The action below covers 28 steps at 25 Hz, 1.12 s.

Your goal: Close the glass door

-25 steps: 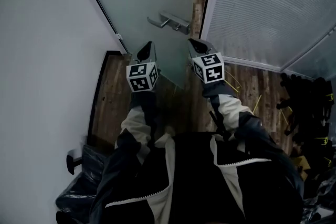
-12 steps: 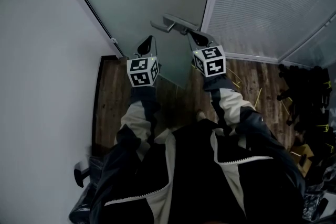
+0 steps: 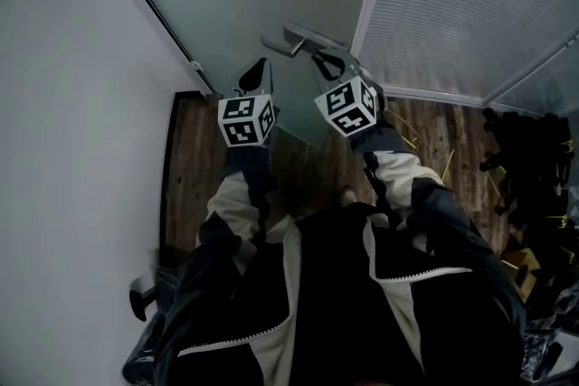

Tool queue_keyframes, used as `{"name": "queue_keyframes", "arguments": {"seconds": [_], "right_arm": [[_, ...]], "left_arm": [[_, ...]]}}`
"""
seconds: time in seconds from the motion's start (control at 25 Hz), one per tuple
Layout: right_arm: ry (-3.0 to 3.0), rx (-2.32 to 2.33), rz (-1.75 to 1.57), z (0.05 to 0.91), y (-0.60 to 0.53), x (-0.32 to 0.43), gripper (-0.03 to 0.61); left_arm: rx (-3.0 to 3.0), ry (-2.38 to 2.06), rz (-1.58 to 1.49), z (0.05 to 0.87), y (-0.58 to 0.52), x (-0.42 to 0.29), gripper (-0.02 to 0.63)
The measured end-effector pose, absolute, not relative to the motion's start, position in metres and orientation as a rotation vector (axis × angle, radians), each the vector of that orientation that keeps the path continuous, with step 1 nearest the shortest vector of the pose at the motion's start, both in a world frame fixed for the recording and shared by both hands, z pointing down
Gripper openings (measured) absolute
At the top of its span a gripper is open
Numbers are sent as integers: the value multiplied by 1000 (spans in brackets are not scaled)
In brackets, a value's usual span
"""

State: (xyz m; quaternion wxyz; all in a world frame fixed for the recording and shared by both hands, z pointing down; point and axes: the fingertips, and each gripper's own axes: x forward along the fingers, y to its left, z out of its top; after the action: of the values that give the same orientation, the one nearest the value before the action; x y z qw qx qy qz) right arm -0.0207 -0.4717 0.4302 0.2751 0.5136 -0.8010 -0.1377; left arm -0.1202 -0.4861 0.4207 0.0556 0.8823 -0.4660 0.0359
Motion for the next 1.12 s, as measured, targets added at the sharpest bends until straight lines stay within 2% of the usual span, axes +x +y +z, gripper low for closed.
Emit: {"name": "queue_keyframes", "arguments": {"seconds": [0.08,0.2,0.28,0.4,0.72,0.76,0.8,0.84,1.12], "right_arm": [[-2043,1233,-534,437,-474,-37,67],[-1866,1044,-711,452,-485,-53,145],[-1753,940,-761,467,-495,-56,220],[-1605,835,-800,486,-511,-58,264],[-1417,766,-862,498,-536,-65,260],[-1388,757,-873,500,-538,-64,215],[-1360,747,-886,503,-539,-63,145],[-1338,741,-898,504,-540,-62,128],[-1328,718,-917,506,-551,-52,127]], "left_arm": [[2686,-1406,129,425,-486,-119,3],[2694,-1383,146,429,-483,-117,3],[2694,-1374,161,433,-480,-116,4],[2694,-1370,180,437,-478,-117,3],[2701,-1366,194,438,-475,-121,4],[2701,-1367,195,438,-474,-122,4],[2701,-1368,196,439,-474,-123,3],[2698,-1370,197,439,-475,-125,5],[2692,-1385,199,438,-479,-122,3]]}}
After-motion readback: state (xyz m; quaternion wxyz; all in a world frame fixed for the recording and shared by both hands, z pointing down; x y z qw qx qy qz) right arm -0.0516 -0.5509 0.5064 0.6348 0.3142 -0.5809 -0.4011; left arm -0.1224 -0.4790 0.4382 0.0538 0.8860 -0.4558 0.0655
